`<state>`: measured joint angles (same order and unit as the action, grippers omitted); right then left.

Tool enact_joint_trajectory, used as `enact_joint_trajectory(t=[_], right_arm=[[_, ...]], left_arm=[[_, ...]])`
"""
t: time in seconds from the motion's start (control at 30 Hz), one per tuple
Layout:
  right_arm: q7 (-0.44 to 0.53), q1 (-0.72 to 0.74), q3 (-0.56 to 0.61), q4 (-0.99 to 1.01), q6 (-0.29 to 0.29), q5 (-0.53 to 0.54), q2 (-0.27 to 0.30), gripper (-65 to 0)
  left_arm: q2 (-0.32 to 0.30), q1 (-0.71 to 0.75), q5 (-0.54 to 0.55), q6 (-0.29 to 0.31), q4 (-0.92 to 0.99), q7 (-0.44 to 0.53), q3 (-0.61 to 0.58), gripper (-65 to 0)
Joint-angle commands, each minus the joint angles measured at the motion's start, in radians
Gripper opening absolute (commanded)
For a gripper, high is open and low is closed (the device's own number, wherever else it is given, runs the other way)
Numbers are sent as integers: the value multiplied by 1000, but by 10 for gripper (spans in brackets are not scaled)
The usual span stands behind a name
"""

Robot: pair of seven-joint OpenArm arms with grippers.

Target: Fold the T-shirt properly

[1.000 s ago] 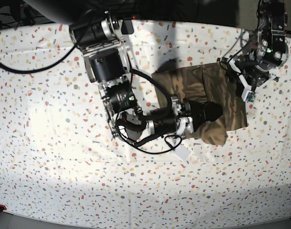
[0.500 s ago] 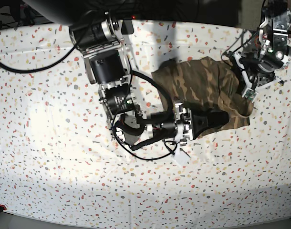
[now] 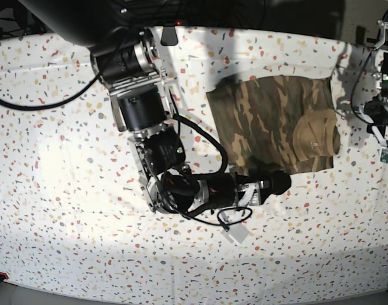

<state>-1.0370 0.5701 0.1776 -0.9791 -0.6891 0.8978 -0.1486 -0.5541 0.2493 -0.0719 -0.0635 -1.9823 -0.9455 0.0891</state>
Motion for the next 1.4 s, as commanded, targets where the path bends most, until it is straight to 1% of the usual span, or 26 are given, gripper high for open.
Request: enact_joint_trajectory(t=[0.0,0.07,0.2,0.27,0.37,0.43,0.5,0.57,0.63,0.73,0.77,0.83,0.87,0.97,1.07,1.13,1.2,1.23,1.3,1.37], right_arm=[[45,36,0,-18,-9,-9,-8,-374],[87,36,0,-18,-9,-97,-8,-374],[149,36,0,-18,-9,-245,-8,-374],[181,36,0,-18,-9,-300,-8,-374],[224,36,0,-18,-9,-323,-8,-375],[252,36,0,-18,-9,-329,-8,-375],[301,36,2,-17,-9,-395,-8,-375],[357,36,16,-12,-9,-472,-8,-375],[385,36,40,5,-9,-509,-8,-375],[385,35,89,51,-9,-556,-8,-375],[372,30,111,62,-9,-558,-8,-375],[333,19,165,68,-9,-558,-8,-375],[329,15,198,68,-9,-557,5,-375],[316,8,280,68,-9,-529,76,-375],[274,5,333,67,-9,-453,126,-375],[231,3,347,67,-9,-397,150,-375],[157,-3,348,67,-9,-343,167,-375],[120,-5,348,67,-9,-314,178,-375],[73,-12,347,67,-9,-255,206,-375],[59,-24,347,66,-9,-190,240,-375]], left_arm=[[-17,-8,39,-10,-43,18,6,-397],[-2,-8,145,-6,-98,19,6,-397],[92,-2,286,73,-173,27,6,-397],[148,11,331,126,-164,68,6,-397],[219,34,332,132,-94,158,6,-397],[252,33,332,148,-23,161,6,-397],[275,34,338,169,23,158,6,-397],[307,34,335,173,31,159,6,-397],[352,35,331,179,33,163,5,-397],[415,36,264,243,72,184,5,-397],[425,36,234,253,100,190,5,-397],[422,36,190,259,177,209,6,-397],[417,34,178,259,221,223,6,-397],[397,24,177,274,336,271,5,-397],[369,-2,184,344,384,273,5,-397],[358,-22,219,397,383,274,5,-397],[353,-51,261,462,383,274,5,-397],[354,-66,266,488,383,273,5,-397],[351,-97,275,514,383,269,-7,-397],[351,-127,275,521,383,256,-28,-397]])
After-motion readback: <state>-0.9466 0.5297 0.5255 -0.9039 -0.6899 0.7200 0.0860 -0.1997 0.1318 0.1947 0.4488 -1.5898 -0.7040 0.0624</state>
